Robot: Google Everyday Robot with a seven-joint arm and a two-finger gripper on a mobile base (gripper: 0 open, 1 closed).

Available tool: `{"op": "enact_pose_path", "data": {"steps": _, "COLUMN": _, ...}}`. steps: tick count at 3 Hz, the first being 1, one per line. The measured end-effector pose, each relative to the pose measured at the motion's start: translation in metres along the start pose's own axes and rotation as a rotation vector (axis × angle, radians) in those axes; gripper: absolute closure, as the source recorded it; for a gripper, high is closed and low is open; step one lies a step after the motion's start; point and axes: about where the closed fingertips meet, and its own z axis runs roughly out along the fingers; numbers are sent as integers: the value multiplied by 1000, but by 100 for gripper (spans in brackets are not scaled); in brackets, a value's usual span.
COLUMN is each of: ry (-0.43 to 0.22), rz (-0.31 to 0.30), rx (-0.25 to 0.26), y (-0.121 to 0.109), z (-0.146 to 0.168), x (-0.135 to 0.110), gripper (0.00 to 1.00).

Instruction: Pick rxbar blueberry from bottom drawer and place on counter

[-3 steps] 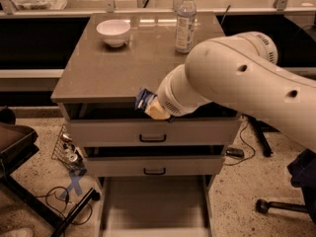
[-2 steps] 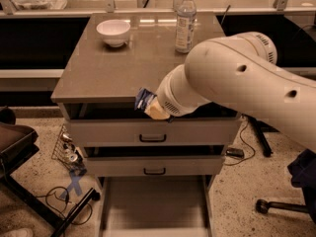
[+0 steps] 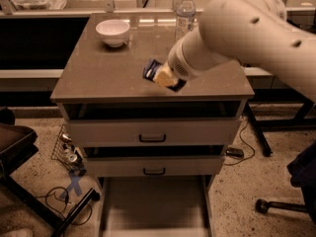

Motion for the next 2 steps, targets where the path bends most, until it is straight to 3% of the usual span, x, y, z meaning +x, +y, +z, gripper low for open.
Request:
{"op": "enact_pose_path", "data": {"steps": 1, "ry": -10, "rz": 40, "rx": 20, "y": -55, "z": 11, "x": -20, "gripper": 100}}
{"op": "enact_pose_path", "data": {"steps": 2, "ry": -13, "rz": 95, "rx": 27, "y": -97, "z": 29, "x": -13, "gripper": 100}}
